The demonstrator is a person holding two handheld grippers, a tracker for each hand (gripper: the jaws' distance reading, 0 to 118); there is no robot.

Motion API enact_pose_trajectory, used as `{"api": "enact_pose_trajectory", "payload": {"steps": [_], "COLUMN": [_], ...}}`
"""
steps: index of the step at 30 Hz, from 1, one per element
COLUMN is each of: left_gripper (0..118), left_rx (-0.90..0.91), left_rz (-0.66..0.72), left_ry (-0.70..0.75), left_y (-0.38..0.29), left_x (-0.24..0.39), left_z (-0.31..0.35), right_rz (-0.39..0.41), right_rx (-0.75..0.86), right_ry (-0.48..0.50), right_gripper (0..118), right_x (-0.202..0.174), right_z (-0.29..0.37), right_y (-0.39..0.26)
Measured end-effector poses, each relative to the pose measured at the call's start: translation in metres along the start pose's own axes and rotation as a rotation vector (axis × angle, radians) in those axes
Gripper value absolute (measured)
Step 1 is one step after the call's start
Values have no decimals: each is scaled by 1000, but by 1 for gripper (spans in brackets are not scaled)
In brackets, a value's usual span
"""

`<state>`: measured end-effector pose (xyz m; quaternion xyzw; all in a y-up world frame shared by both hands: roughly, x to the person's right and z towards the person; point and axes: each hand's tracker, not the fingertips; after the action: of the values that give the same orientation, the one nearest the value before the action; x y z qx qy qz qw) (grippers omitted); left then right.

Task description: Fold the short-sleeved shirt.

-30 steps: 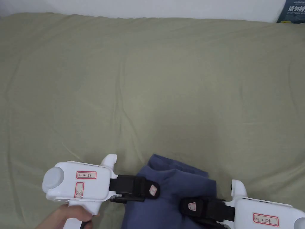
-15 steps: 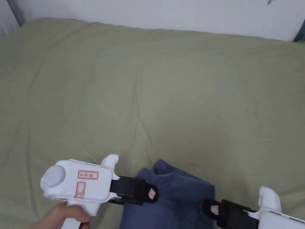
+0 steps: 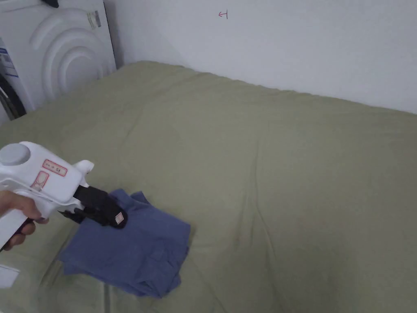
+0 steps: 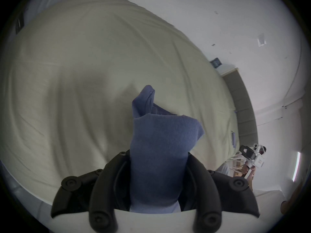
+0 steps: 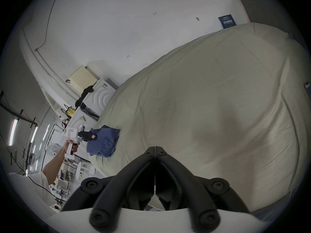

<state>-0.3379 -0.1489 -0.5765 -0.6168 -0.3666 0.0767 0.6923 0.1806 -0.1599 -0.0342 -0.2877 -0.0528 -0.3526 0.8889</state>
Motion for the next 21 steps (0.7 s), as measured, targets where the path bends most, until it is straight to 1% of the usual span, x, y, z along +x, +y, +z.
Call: {"api": "enact_pose_trajectory", "payload": {"steps": [5, 6, 7, 8, 9, 10, 11, 12, 13, 15, 16, 17, 18, 19, 20, 21], "left_gripper": [40, 48, 68, 97, 118, 116, 117, 117, 117, 118, 117, 114, 95, 49, 0, 0], "left_rx": [-19, -20, -16, -13, 1, 23, 87, 126, 134, 125, 134, 164, 178, 200, 163, 244], "left_rz": [31, 24, 15, 27, 37, 25, 24, 4, -2, -3, -6, -23, -25, -40, -113, -187], "left_ry": [25, 37, 35, 34, 30, 27, 55, 51, 112, 111, 149, 178, 174, 117, 106, 175], "left_y": [23, 25, 26, 26, 24, 22, 16, 14, 11, 3, -1, -2, -12, -21, -25, -37], "left_x": [-11, -9, -9, -7, -10, -6, 0, 11, 14, 34, 48, 53, 71, 88, 104, 131], "left_z": [-11, -13, -14, -14, -12, -10, -2, 3, 11, 18, 21, 24, 28, 29, 20, 19], "right_rz": [-19, -21, -25, -30, -30, -25, -19, -11, -8, -12, -10, 3, 27, 54, 83, 117], "right_rx": [-9, -10, -10, -10, -11, -12, -12, -9, -3, 15, 28, 45, 59, 77, 94, 117], "right_ry": [-29, -29, -22, -18, -16, -14, -19, -24, -22, -8, -9, -10, -23, -43, -57, -72], "right_gripper": [1, 1, 1, 1, 1, 1, 1, 1, 1, 1, 1, 1, 1, 1, 1, 1], "right_x": [7, 9, 10, 11, 11, 13, 14, 15, 16, 19, 19, 20, 19, 18, 17, 16], "right_z": [-7, -8, -8, -7, -7, -7, -7, -5, -3, 3, 6, 11, 15, 19, 23, 27], "right_y": [2, 3, 3, 3, 4, 5, 6, 7, 9, 12, 13, 15, 18, 22, 25, 28]}}
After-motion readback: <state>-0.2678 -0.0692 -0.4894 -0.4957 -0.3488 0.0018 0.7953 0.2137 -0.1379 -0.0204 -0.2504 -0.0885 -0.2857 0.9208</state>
